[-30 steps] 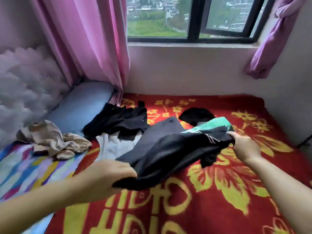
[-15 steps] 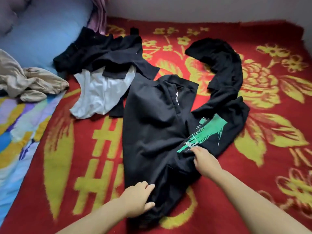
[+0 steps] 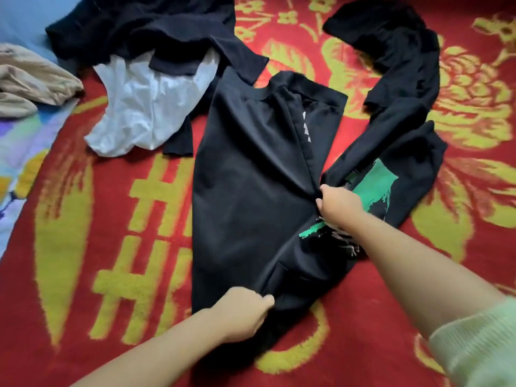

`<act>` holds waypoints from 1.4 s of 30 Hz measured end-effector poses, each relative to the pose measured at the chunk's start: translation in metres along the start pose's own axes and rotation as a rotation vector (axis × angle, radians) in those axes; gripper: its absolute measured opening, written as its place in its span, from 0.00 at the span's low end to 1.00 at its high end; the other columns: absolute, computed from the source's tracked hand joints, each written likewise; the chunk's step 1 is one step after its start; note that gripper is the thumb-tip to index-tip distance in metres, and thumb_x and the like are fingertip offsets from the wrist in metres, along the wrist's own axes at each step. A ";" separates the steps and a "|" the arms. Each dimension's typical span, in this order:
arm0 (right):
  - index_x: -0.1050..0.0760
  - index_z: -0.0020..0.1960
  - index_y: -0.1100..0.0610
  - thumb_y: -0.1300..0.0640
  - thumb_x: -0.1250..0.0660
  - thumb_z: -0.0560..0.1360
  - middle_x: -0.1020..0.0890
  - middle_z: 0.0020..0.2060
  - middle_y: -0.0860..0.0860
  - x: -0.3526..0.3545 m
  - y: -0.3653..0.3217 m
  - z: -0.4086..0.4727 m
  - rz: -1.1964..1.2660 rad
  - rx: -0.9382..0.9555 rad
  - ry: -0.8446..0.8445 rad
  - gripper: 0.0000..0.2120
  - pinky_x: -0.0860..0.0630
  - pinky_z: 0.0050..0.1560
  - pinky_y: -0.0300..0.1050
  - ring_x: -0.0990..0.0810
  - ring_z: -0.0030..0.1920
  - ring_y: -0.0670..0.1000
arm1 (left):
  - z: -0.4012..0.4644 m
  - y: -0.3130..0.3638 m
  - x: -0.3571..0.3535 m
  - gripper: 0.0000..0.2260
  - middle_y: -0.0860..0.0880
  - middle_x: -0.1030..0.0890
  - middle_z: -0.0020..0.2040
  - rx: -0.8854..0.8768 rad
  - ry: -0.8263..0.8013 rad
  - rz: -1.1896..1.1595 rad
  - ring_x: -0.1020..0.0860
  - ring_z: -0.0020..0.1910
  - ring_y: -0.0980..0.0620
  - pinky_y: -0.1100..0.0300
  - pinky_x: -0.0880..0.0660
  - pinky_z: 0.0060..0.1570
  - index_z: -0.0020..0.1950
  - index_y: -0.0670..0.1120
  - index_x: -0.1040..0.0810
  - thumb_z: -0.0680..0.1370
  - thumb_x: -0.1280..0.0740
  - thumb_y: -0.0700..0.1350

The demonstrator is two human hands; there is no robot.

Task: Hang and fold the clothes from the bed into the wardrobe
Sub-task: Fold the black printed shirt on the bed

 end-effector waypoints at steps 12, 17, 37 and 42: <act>0.26 0.55 0.58 0.45 0.40 0.78 0.20 0.55 0.56 0.041 0.024 0.031 0.185 -0.009 -0.047 0.17 0.28 0.55 0.49 0.23 0.58 0.57 | 0.073 -0.073 0.119 0.20 0.50 0.21 0.54 0.049 0.569 -0.117 0.23 0.53 0.49 0.54 0.26 0.55 0.59 0.48 0.23 0.76 0.47 0.55; 0.34 0.71 0.57 0.49 0.40 0.79 0.24 0.62 0.52 0.076 0.008 0.093 0.708 -0.011 0.177 0.23 0.32 0.55 0.41 0.25 0.61 0.51 | 0.142 -0.159 0.152 0.26 0.45 0.43 0.77 0.656 0.557 -0.144 0.45 0.76 0.48 0.38 0.45 0.70 0.77 0.48 0.44 0.81 0.50 0.56; 0.23 0.53 0.54 0.50 0.43 0.81 0.18 0.53 0.50 0.084 -0.137 0.118 1.264 0.255 -0.316 0.12 0.29 0.65 0.53 0.21 0.54 0.47 | 0.138 -0.199 0.097 0.31 0.41 0.21 0.59 0.442 0.694 -0.092 0.33 0.64 0.42 0.41 0.47 0.68 0.70 0.45 0.33 0.66 0.46 0.50; 0.38 0.74 0.50 0.55 0.47 0.82 0.33 0.72 0.45 0.090 -0.142 0.103 1.202 0.361 0.054 0.20 0.44 0.73 0.40 0.39 0.72 0.42 | 0.106 -0.238 0.149 0.23 0.46 0.25 0.62 0.538 1.043 -0.987 0.28 0.64 0.47 0.54 0.37 0.69 0.65 0.48 0.31 0.73 0.44 0.31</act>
Point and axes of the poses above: each hand's wrist, its own z-axis towards the middle knuckle, its own x-axis out of the back of the hand, y = z × x, the point moved 3 cm from there along z, towards the middle knuckle
